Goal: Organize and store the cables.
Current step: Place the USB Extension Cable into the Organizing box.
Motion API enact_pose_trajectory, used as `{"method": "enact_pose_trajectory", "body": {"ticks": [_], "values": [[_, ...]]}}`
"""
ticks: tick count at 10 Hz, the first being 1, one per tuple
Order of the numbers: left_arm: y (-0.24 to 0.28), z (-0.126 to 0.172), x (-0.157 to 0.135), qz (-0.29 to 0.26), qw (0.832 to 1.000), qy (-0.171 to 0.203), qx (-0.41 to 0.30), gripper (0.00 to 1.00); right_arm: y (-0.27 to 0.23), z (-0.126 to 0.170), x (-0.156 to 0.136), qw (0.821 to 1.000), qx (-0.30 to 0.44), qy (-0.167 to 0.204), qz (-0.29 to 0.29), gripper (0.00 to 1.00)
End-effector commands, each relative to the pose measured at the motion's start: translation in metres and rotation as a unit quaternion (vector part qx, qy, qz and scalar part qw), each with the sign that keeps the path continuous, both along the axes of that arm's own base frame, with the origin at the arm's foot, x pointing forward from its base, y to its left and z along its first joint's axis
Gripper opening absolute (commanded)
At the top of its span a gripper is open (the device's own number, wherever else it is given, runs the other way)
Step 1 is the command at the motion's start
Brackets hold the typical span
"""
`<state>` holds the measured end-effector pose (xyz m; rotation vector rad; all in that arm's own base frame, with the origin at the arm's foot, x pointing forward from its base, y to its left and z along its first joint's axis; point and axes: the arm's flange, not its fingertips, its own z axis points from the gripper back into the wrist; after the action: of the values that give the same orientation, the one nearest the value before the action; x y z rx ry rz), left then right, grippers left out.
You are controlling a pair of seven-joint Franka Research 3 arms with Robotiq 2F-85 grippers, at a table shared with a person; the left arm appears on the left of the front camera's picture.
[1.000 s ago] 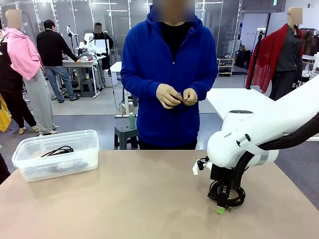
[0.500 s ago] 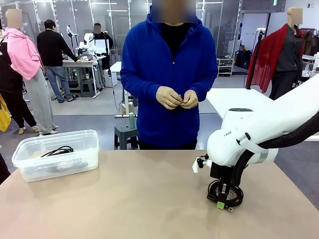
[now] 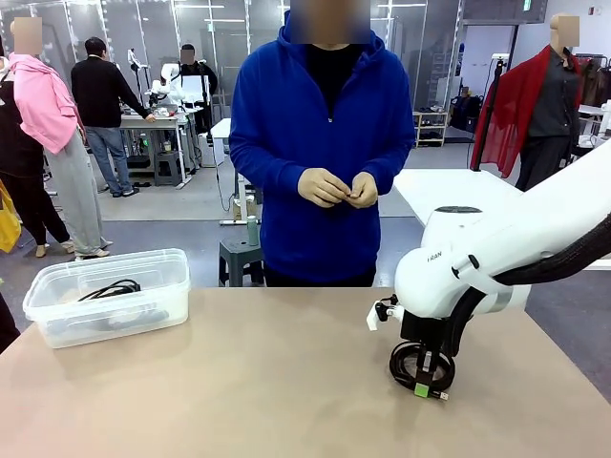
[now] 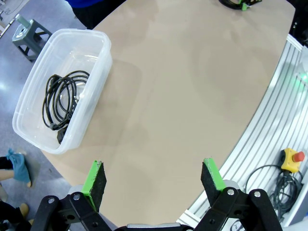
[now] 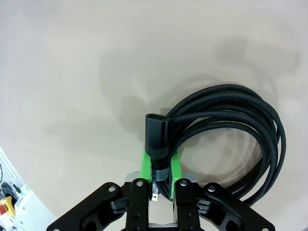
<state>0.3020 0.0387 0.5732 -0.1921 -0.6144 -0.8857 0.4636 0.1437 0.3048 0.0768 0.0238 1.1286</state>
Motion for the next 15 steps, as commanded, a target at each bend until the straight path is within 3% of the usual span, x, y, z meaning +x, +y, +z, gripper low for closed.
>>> {"method": "enact_pose_trajectory", "body": {"ticks": [1, 2, 7, 8, 9, 11, 15], "values": [[0.0, 0.0, 0.0, -0.003, 1.0, 0.0, 0.003, 1.0, -0.01, 0.008, -0.003, 0.999, 0.032, -0.015, -0.028, 0.0], [0.0, 0.0, 0.0, -0.003, 1.0, 0.0, 0.003, 1.0, 0.0, 0.0, 0.0, 1.0, 0.0, 0.0, 0.0, 0.0], [0.0, 0.0, 0.0, -0.003, 1.0, 0.0, 0.003, 1.0, 0.0, 0.0, 0.0, 1.0, 0.0, 0.0, 0.0, 0.0], [0.0, 0.0, 0.0, -0.003, 1.0, 0.0, 0.003, 1.0, 0.0, 0.001, 0.0, 1.0, 0.005, -0.001, -0.006, 0.18], [0.0, 0.0, 0.0, -0.003, 1.0, 0.0, 0.003, 1.0, 0.001, 0.038, -0.004, 0.999, -0.016, -0.031, 0.018, 0.18], [0.0, 0.0, 0.0, -0.003, 1.0, 0.0, 0.003, 1.0, 0.006, 0.082, -0.014, 0.999, -0.018, -0.015, 0.024, 0.18], [0.0, 0.0, 0.0, -0.003, 1.0, 0.0, 0.003, 1.0, 0.04, 0.114, -0.015, 0.998, -0.052, -0.012, 0.028, 0.18]]}}
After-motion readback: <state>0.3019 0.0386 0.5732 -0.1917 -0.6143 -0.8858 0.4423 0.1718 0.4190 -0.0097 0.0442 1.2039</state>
